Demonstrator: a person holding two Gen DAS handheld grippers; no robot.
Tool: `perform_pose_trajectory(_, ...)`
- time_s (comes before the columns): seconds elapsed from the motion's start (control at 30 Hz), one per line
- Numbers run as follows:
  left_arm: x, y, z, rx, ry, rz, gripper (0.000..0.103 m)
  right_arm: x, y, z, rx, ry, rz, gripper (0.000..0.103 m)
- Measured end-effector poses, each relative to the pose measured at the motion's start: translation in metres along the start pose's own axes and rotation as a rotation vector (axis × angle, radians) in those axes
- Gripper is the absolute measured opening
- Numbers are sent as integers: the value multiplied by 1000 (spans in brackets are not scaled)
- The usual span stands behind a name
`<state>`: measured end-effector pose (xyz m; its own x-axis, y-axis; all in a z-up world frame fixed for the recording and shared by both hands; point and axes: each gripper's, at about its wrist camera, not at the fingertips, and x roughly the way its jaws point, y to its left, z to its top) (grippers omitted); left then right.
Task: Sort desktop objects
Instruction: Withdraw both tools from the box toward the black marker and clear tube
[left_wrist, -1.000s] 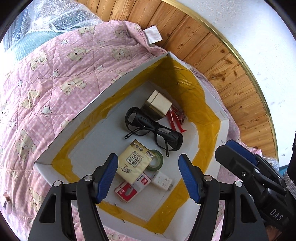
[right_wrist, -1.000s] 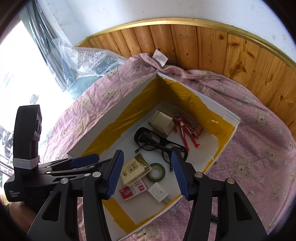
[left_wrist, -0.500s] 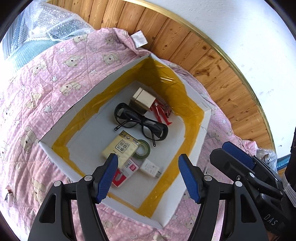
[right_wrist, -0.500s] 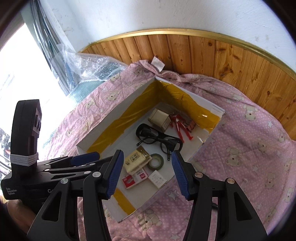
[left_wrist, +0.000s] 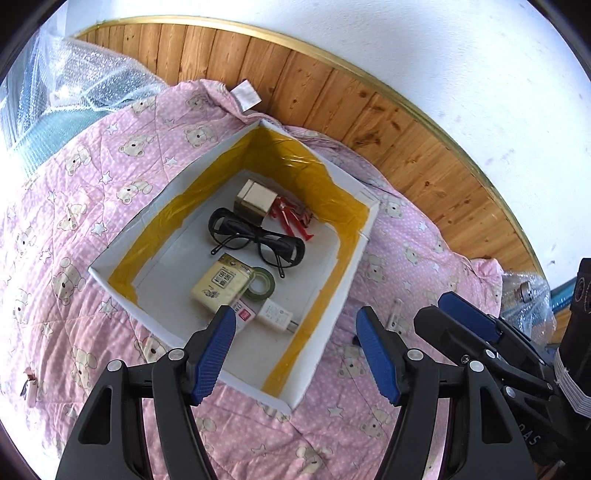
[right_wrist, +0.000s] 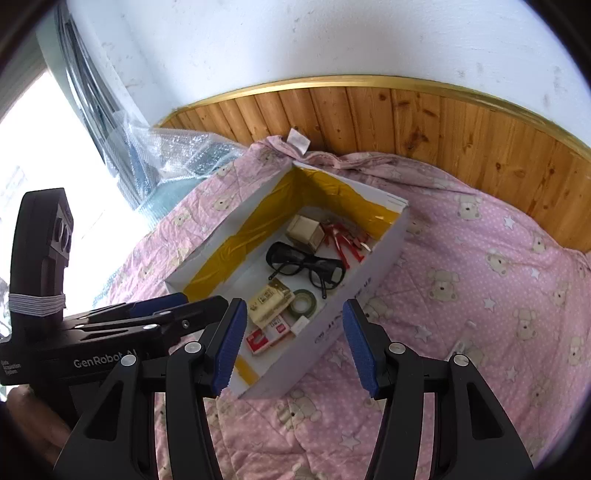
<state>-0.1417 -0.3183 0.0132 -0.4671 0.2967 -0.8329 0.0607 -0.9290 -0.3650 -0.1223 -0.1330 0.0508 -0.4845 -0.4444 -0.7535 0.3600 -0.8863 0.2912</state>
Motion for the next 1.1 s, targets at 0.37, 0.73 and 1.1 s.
perform_pose_trajectory(0.37, -20, -32, -25, 79, -5, -12, 69, -42, -17, -36, 63, -41, -16, 57)
perform_pose_trajectory(0.73, -30, -64, -45, 167, -2, -25, 69, -71, -45, -73, 159, -70, -41, 57)
perform_pose_trajectory(1.1, -15, -90, -64, 241, 42, -33, 69, -82, -74, -107, 255, -69, -72, 57)
